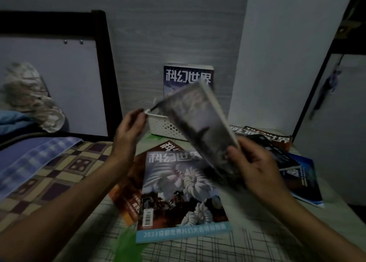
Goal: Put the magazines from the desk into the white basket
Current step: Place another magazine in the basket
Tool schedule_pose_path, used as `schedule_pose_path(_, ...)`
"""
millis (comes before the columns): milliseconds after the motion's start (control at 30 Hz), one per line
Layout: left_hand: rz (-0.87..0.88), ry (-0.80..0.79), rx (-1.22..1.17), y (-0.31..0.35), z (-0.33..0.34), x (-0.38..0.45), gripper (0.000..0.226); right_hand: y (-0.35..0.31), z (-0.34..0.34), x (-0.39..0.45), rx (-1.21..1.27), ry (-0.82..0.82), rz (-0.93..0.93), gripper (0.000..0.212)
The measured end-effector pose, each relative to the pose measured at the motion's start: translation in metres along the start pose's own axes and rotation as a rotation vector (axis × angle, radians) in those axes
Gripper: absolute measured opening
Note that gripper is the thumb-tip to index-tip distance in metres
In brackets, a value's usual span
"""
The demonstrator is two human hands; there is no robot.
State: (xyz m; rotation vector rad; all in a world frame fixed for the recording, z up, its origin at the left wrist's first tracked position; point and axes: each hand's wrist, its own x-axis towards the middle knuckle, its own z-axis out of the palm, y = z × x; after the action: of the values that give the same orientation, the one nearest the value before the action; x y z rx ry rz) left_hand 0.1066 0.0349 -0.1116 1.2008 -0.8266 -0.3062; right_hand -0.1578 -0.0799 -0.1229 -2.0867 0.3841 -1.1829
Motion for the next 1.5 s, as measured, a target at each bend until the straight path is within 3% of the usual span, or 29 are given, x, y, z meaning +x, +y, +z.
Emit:
schedule_pose_path(67,-0.064,-0.242,-0.046,0.003,0.012,-0.007,0.06,-0.012,0.005,0.008,0.296,0.086,0.022,0.019)
schedule_pose_path(133,-0.127,-0.36,-0.113,-0.001,0.028,-0.021,0.043,-0.017,0.007,0.013,0.384,0.154,0.07,0.024)
schedule_pose_path(200,-0.111,-0.256,-0.073,-0.007,0.04,-0.028,0.012,-0.013,0.004,0.012,0.24,0.156,0.113,0.023)
schedule_pose_path(233,-0.09,-0.164,-0.012,-0.013,0.042,-0.028,0.009,-0.008,0.002,0.009,0.083,0.11,0.125,0.018)
schedule_pose_path(300,-0.026,-0.071,0.116,-0.02,0.036,-0.024,0.024,0.002,0.003,0.001,-0.138,-0.003,0.148,0.01)
schedule_pose_path(433,0.086,-0.161,0.148,-0.036,0.02,-0.029,0.04,0.013,0.013,-0.004,-0.222,0.054,0.139,0.018)
schedule_pose_path(600,0.203,-0.125,0.18,-0.039,0.012,-0.014,0.027,0.019,0.008,0.016,-0.165,0.021,0.136,0.016)
schedule_pose_path(733,0.175,0.089,0.043,0.003,0.031,0.047,0.025,0.003,0.006,0.085,-0.123,0.117,-0.012,0.011)
schedule_pose_path(867,0.181,0.083,0.145,0.045,0.039,0.126,0.028,0.005,0.01,0.167,-0.12,0.154,-0.002,0.015)
schedule_pose_path(967,0.178,0.129,0.323,0.03,0.046,0.169,0.024,0.034,0.027,0.205,-0.26,0.158,0.087,0.017)
schedule_pose_path(1133,0.025,0.219,0.323,-0.037,0.055,0.207,0.03,0.098,0.066,0.215,-0.32,0.169,0.234,0.015)
schedule_pose_path(1200,-0.043,0.162,0.351,-0.066,0.054,0.208,0.038,0.121,0.075,0.209,-0.335,0.213,0.293,0.017)
schedule_pose_path(1333,-0.004,-0.155,0.561,-0.109,0.048,0.191,0.071,0.144,0.081,0.199,-0.242,0.425,0.433,0.02)
schedule_pose_path(1500,0.077,-0.204,0.804,-0.119,0.058,0.172,0.089,0.135,0.084,0.182,-0.351,0.216,0.318,0.011)
